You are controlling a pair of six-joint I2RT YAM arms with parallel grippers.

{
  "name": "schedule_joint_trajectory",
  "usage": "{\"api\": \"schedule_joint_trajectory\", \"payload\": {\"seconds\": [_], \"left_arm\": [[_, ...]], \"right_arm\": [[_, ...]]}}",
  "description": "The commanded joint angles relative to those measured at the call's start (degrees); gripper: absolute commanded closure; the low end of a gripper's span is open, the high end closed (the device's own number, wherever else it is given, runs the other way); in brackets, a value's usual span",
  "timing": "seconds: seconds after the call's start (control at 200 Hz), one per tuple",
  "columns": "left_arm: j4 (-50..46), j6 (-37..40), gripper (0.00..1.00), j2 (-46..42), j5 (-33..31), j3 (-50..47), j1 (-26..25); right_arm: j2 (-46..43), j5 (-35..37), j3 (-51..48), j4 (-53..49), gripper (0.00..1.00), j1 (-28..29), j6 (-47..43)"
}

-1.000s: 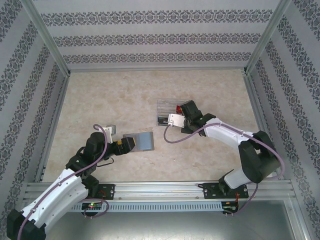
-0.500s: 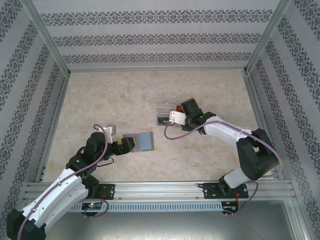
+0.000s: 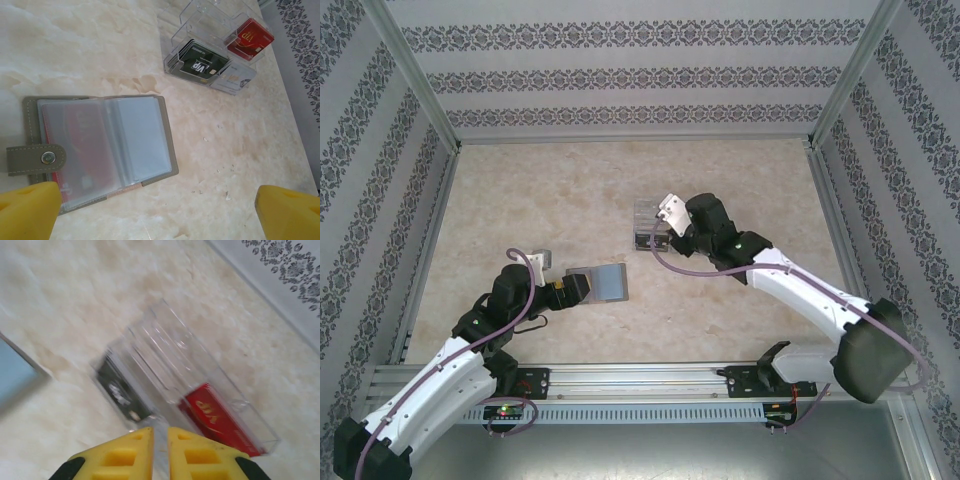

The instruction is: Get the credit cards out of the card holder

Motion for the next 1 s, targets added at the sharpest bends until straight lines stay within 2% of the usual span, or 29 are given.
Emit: {"api": "schedule_joint_trajectory", "payload": {"seconds": [0.0, 0.105, 0.18, 0.37, 0.58, 0.804, 0.999], "left_arm": [[0.29, 0.28, 0.01, 1.20, -1.45, -1.44, 0.72], [1.02, -0.94, 0.05, 3.62, -1.65, -1.62, 0.62], [1.62, -1.83, 0.09, 5.48, -1.45, -1.78, 0.70], [4.25, -4.22, 0.16, 8.73, -1.00, -2.15, 0.66], [8.15, -5.59, 0.19, 16.09, 0.17, -0.56, 0.67], [10.20, -4.96, 0.19, 23.83, 0.88, 1.64, 0.54], [9.59, -4.18, 0.19, 26.86, 0.12, 3.12, 0.53]], "right_arm": [[-1.07, -2.13, -1.16, 0.21, 0.85, 3.53, 21.83], [-0.10, -2.41, -2.54, 0.85, 0.92, 7.20, 30.19], [1.40, -3.82, -3.67, 2.25, 1.00, 8.96, 34.29], [6.51, -4.59, -9.35, 12.47, 1.00, 12.01, 42.47], [16.22, -7.37, -6.84, 14.40, 1.00, 13.08, 44.66], [21.92, -9.01, -5.42, 16.19, 1.00, 13.09, 45.86], [25.90, -10.74, -3.73, 17.39, 1.00, 13.35, 46.16]]}}
